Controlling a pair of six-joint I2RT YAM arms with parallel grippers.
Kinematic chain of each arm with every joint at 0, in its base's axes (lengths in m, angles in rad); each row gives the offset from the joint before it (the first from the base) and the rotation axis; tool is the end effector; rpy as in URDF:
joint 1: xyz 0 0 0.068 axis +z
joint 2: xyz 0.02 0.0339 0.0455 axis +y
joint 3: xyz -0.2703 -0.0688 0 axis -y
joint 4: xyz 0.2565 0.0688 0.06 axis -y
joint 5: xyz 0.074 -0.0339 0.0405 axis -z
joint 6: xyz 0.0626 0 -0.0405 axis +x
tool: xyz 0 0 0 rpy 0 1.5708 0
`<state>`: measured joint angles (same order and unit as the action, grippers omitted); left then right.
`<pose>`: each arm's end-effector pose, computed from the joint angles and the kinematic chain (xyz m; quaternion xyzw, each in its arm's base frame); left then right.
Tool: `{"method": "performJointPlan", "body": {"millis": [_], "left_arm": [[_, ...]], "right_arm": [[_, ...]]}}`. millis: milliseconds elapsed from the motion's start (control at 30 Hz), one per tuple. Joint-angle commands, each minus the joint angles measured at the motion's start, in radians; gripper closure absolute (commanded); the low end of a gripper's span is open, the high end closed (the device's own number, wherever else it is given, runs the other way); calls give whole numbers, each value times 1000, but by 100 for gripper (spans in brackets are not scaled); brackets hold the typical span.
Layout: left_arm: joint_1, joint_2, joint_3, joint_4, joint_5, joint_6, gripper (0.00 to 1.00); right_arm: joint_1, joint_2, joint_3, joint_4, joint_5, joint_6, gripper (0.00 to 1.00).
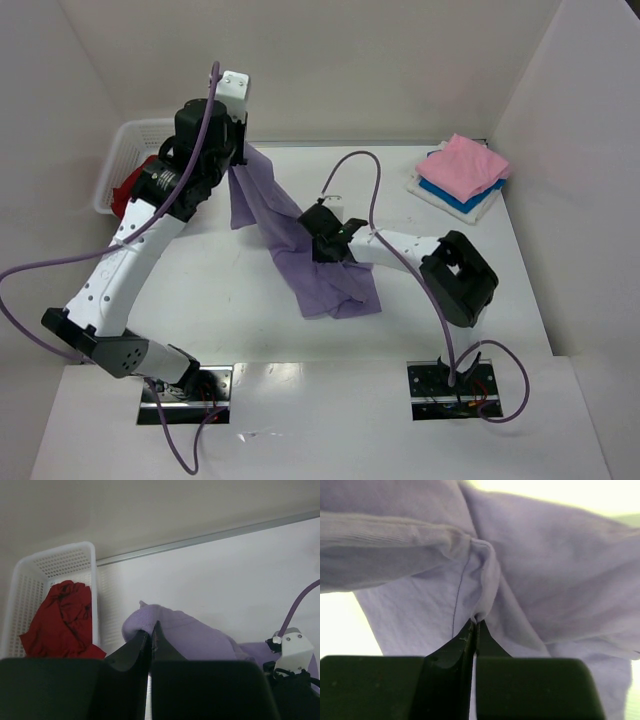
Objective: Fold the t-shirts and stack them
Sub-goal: Flatten out the tshirt
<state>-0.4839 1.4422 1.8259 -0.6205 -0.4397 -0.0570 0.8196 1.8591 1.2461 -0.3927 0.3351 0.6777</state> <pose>0.3025 -0.1289 0.5026 0.0306 0.7779 0.0038 0.6276 0.2966 0.2874 0.1617 -0.0207 0.9478 0.0698 0.3104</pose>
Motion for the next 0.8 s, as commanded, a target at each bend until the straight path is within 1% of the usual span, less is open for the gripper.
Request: {"method": "performJointPlan", "body": {"millis": [0, 33, 67, 100, 133, 167, 233, 267, 333, 433, 567, 633, 700, 767], "left_arm": [[11, -89, -10, 82, -5, -20, 100], [21, -100, -10, 93, -14, -20, 100], [31, -109, -10, 103, -24, -20, 100], [42, -118, 18, 104, -33, -11, 100], [42, -118, 47, 88, -43, -10, 100], [42, -118, 47, 88, -54, -10, 100], [42, -153, 47, 88, -54, -10, 100], [42, -173, 47, 97, -63, -10, 100], [42, -192, 47, 97, -63, -20, 100], [42, -218, 68, 97, -94, -8, 100], [42, -229, 90, 88, -120, 2, 100], [42, -259, 99, 88, -133, 2, 100], [42, -272, 90, 97, -133, 2, 100], [42, -281, 90, 88, -154, 11, 100]], "right_arm": [[-64, -164, 126, -66, 116, -61, 100], [-91, -229, 145, -75, 116, -85, 100], [-152, -263, 195, -75, 116, -107, 100], [-187, -321, 228, -75, 105, -154, 100], [-259, -345, 304, -75, 82, -203, 100], [-293, -362, 347, -75, 67, -231, 100], [-367, -385, 535, -95, 53, -306, 100], [-376, -385, 579, -109, 80, -360, 100], [-376, -385, 654, -109, 93, -400, 100], [-385, -356, 853, -129, 128, -452, 100], [-385, -369, 909, -129, 128, -472, 100], [-385, -385, 918, -129, 128, -472, 100], [-385, -416, 899, -120, 128, -481, 100], [-385, -457, 842, -97, 118, -481, 100]]}}
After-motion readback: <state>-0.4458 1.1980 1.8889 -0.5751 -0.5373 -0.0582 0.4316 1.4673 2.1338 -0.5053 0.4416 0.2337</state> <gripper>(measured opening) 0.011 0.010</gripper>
